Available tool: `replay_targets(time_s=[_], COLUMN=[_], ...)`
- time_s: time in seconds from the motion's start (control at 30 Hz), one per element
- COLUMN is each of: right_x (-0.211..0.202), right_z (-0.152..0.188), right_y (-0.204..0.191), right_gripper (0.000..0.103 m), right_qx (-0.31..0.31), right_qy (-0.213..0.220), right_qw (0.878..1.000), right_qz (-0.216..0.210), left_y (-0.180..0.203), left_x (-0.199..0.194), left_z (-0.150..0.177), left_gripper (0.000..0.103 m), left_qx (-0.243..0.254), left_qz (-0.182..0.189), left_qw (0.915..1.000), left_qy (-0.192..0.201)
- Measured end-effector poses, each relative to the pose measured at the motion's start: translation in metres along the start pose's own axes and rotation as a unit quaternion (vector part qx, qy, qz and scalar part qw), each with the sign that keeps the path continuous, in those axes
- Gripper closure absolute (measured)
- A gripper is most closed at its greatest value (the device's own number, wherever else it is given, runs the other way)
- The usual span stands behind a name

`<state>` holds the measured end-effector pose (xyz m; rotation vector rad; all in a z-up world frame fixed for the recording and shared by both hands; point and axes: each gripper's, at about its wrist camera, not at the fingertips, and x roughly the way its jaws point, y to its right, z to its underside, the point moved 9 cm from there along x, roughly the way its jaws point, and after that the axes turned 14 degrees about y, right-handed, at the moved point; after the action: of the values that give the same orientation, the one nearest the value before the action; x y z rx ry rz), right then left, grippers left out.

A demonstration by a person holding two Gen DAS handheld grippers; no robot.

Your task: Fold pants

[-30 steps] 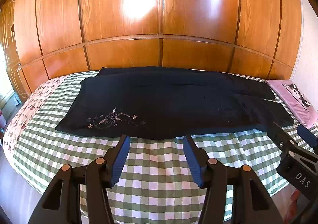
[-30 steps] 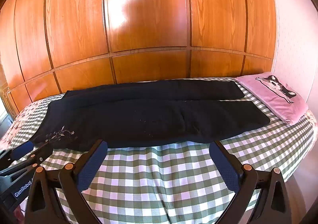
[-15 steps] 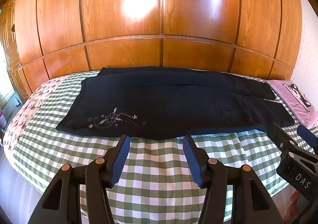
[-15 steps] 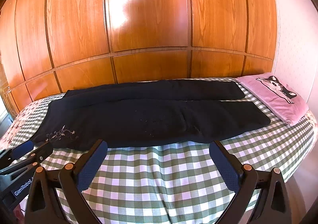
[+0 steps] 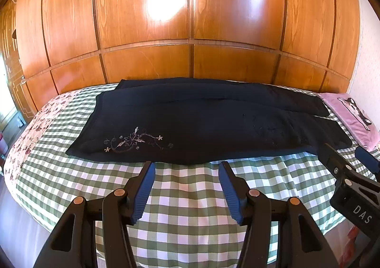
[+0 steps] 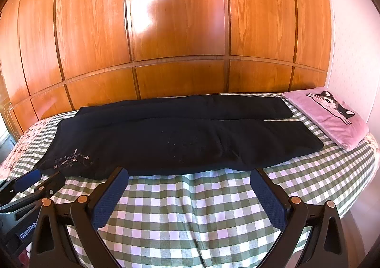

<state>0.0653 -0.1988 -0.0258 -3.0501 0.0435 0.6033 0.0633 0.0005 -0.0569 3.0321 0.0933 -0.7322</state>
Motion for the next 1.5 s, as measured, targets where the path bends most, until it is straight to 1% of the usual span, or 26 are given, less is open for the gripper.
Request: replay_targets(time_s=[0.43, 0.8, 0.9, 1.03, 1.1, 1.2, 1.23, 1.3, 1.33, 1.4, 1.43, 1.5], right_x=[-0.001, 0.001, 0.003, 0.009, 0.013, 0.022, 0.024, 0.032, 0.037, 0.046, 0.052, 0.06], right_z=[0.001, 0.002, 0.004, 0.009, 0.011, 0.016, 0.018, 0.025, 0.029, 0.036, 0.042, 0.048], right_y=[-0.001, -0.001, -0.001, 0.004, 0.009, 0.019, 0.023, 0.035, 0.044, 0.06, 0.072, 0.092], right_gripper=[0.0, 0.0, 0.0, 0.0, 0.0, 0.0, 0.0, 0.0, 0.0, 0.0, 0.0, 0.0], right_qx=[-0.003, -0.004, -0.004, -0.002, 0.005, 0.015, 0.019, 0.035, 0.049, 0.075, 0.099, 0.146], right_qy=[0.002, 0.001, -0.002, -0.008, -0.009, -0.013, -0.016, -0.028, -0.038, -0.055, -0.07, -0.081], right_qw=[1.0, 1.0, 1.0, 1.0, 1.0, 1.0, 1.0, 0.999, 0.998, 0.996, 0.992, 0.986], right_qz=[-0.001, 0.001, 0.0, -0.001, -0.006, -0.013, -0.014, -0.016, -0.017, -0.018, -0.022, -0.029], left_y=[0.003, 0.0, -0.002, -0.01, -0.015, -0.026, -0.031, -0.039, -0.043, -0.054, -0.066, -0.085], left_x=[0.001, 0.006, 0.01, 0.021, 0.028, 0.04, 0.046, 0.054, 0.058, 0.063, 0.066, 0.07], left_z=[0.003, 0.007, 0.01, 0.021, 0.029, 0.043, 0.049, 0.056, 0.057, 0.053, 0.048, 0.044], left_gripper=[0.047, 0.047, 0.047, 0.047, 0.046, 0.046, 0.046, 0.046, 0.046, 0.046, 0.046, 0.046], left_qx=[0.008, 0.005, 0.004, -0.022, -0.056, -0.131, -0.155, -0.17, -0.18, -0.216, -0.243, -0.269], left_qz=[0.002, 0.002, 0.0, 0.009, 0.025, 0.049, 0.055, 0.058, 0.069, 0.099, 0.103, 0.097], left_qw=[1.0, 0.9999, 0.9999, 0.9986, 0.9959, 0.9849, 0.9792, 0.9742, 0.9715, 0.9638, 0.9598, 0.9553], left_qy=[-0.001, -0.009, -0.015, -0.046, -0.066, -0.101, -0.118, -0.137, -0.137, -0.121, -0.097, -0.072])
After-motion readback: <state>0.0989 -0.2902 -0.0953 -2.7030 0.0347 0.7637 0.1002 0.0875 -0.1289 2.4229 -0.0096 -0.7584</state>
